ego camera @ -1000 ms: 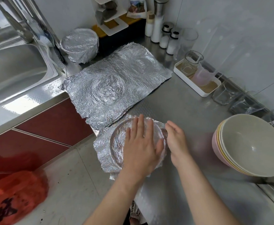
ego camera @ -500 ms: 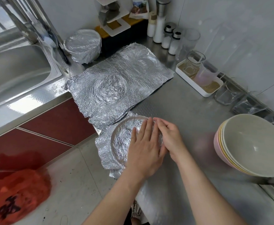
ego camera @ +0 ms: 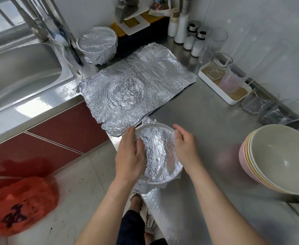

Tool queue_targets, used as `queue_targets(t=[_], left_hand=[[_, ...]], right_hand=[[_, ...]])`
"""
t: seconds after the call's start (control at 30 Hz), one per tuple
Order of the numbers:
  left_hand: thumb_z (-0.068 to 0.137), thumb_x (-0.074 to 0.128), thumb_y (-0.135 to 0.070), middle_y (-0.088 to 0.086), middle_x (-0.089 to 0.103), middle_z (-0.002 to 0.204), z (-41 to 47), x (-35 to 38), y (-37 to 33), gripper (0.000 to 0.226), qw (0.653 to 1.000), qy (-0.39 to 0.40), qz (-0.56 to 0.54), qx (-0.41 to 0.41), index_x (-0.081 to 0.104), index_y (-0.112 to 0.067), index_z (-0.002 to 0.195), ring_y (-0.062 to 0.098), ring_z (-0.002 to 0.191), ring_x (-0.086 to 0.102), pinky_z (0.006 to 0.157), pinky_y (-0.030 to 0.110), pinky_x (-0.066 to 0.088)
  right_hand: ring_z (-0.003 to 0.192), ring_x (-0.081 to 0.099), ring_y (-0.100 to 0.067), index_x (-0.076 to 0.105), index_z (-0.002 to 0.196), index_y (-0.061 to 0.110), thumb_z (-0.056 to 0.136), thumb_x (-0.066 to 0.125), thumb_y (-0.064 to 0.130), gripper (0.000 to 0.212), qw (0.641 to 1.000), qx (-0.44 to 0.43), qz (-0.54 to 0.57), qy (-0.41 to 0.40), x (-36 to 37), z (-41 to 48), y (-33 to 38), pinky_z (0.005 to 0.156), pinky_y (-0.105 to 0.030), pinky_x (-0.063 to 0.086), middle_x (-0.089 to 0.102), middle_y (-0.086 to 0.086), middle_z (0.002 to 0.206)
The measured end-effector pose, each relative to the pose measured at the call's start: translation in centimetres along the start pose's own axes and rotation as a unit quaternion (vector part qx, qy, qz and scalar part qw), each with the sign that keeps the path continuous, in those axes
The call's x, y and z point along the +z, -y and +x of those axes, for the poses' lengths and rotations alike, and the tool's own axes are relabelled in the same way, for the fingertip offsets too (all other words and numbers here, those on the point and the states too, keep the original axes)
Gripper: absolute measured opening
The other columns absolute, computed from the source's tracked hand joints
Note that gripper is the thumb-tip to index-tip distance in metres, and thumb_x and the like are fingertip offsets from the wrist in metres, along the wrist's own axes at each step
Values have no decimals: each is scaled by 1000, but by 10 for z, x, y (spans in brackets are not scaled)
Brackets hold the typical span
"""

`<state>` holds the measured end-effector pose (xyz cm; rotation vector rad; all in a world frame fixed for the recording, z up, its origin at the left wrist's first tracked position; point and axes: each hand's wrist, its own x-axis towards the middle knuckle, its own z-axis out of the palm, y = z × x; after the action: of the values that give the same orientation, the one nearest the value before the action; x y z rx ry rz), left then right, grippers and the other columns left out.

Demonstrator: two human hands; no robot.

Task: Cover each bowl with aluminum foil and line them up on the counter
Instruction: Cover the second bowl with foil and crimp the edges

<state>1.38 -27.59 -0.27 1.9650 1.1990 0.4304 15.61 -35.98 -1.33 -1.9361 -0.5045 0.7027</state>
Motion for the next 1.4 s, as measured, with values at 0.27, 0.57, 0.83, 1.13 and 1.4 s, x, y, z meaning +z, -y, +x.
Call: queue_targets(t=[0.27, 0.57, 0.83, 1.13, 1.4], left_hand=[[103, 40, -23, 4, 39, 152, 3, -1, -8, 47, 994, 20, 85, 65, 37, -10, 148, 15, 140, 31, 108, 15, 15], [96, 32, -40, 11, 38, 152, 3, -5, -9, 57, 963, 45, 214, 160, 41, -12, 145, 29, 141, 31, 115, 54, 24], [99, 27, -47, 6, 32, 155, -39, 29, -17, 57, 923, 70, 319, 202, 39, -20, 148, 26, 144, 29, 113, 54, 27], [97, 40, -40, 3, 50, 145, -25, 15, -3, 39, 906, 130, 276, 294, 59, -30, 129, 25, 135, 45, 109, 51, 39], [91, 63, -14, 6, 28, 157, -28, 4, -4, 56, 994, -46, 66, 74, 44, -16, 144, 23, 144, 27, 108, 46, 40]], right_hand=[[130, 48, -18, 48, 138, 7, 103, 36, 13, 38, 999, -21, -27, -36, -1, -14, -9, 109, -28, 35, 53, -6, 139], [135, 42, -14, 44, 142, 12, 101, 45, 24, 43, 999, -6, -37, 20, -21, -10, -2, 114, -35, 31, 46, -3, 146], [126, 52, -18, 54, 135, 11, 101, 41, 13, 36, 987, -54, -141, 54, -14, 4, 14, 102, -21, 35, 58, -7, 135], [124, 52, -24, 54, 134, 8, 100, 40, 8, 37, 992, 2, -107, -60, -18, -30, -1, 92, -13, 31, 59, -9, 133], [119, 55, -33, 56, 126, 2, 93, 57, 26, 41, 996, 84, -15, -8, -28, -7, 20, 103, -48, 41, 59, -18, 127]])
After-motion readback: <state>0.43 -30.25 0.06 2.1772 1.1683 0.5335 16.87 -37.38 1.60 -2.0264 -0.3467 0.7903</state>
